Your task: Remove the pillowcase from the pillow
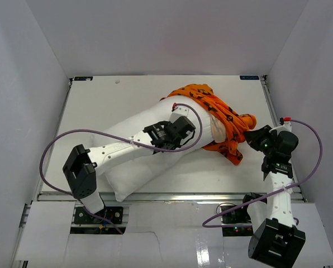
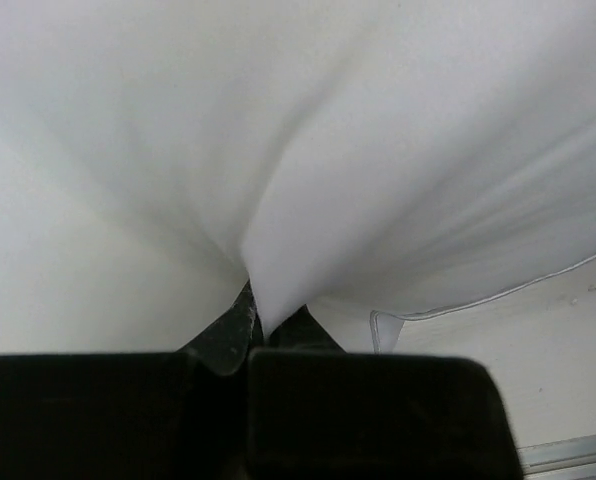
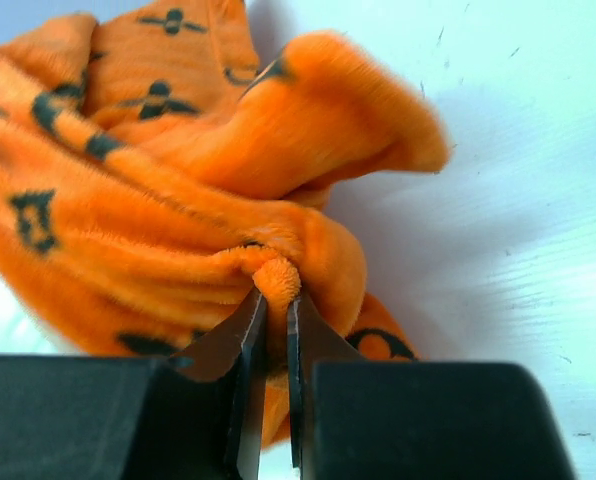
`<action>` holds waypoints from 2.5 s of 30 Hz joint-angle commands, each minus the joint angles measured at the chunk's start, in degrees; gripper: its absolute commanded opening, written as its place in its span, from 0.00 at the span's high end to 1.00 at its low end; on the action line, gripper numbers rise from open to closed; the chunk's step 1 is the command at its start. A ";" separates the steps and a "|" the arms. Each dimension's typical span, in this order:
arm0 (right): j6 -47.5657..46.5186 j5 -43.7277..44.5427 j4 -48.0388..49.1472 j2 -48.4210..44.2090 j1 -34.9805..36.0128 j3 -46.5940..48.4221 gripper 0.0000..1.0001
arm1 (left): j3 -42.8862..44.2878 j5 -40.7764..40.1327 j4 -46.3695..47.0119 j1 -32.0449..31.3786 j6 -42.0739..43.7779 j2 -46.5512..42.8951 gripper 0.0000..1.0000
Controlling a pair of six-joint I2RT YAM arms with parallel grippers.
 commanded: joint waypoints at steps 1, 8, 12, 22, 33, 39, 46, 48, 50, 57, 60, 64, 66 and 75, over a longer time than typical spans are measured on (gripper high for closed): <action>1.12 5.53 2.79 2.08 -0.02 5.32 0.92 | -3.52 -10.46 -8.57 1.46 -2.93 -7.47 1.00; 1.73 9.14 2.70 11.14 -2.22 12.00 0.92 | -10.29 -4.95 -12.53 1.90 4.79 -23.56 1.00; 1.55 12.14 2.61 14.65 -3.36 14.99 0.92 | -11.62 -3.28 -14.29 1.99 6.82 -33.56 1.00; 3.75 13.46 0.33 18.71 -4.42 23.78 0.92 | -0.90 -15.93 -27.64 3.30 0.50 -36.24 1.00; -0.47 8.72 0.23 13.52 -4.07 21.78 0.92 | 7.98 -7.60 -13.78 18.23 6.90 -22.98 1.00; -0.47 5.20 2.08 11.41 -3.36 17.99 0.92 | 12.37 -0.56 -11.48 29.31 6.21 -14.88 1.00; -2.22 5.55 1.64 11.85 -3.10 17.72 0.92 | 20.28 -3.27 -12.80 37.05 4.09 -15.30 1.00; -2.22 5.72 1.73 11.94 -3.10 17.55 0.92 | 21.25 -4.50 -13.15 37.40 4.62 -15.84 1.00; -2.14 7.12 1.47 12.02 -3.10 17.46 0.92 | 22.49 -5.03 -14.12 37.58 4.89 -16.10 1.00; -2.14 14.07 -0.73 9.92 -3.19 17.46 0.92 | 25.38 -3.39 -16.58 41.18 6.03 -13.82 1.00; -2.40 15.39 -1.34 10.53 -3.45 18.16 0.92 | 27.05 -1.35 -17.20 41.62 5.94 -13.21 1.00; -2.31 14.17 -1.34 9.74 -3.54 18.17 0.92 | 27.85 -1.44 -16.85 41.89 5.59 -10.57 1.00; -2.23 13.38 -1.34 8.43 -3.45 17.46 0.92 | 26.19 0.93 -15.71 41.89 5.42 -9.60 1.00; 9.01 -5.51 14.19 7.89 -3.36 0.78 0.92 | 0.89 13.65 3.77 41.98 2.95 -12.06 1.00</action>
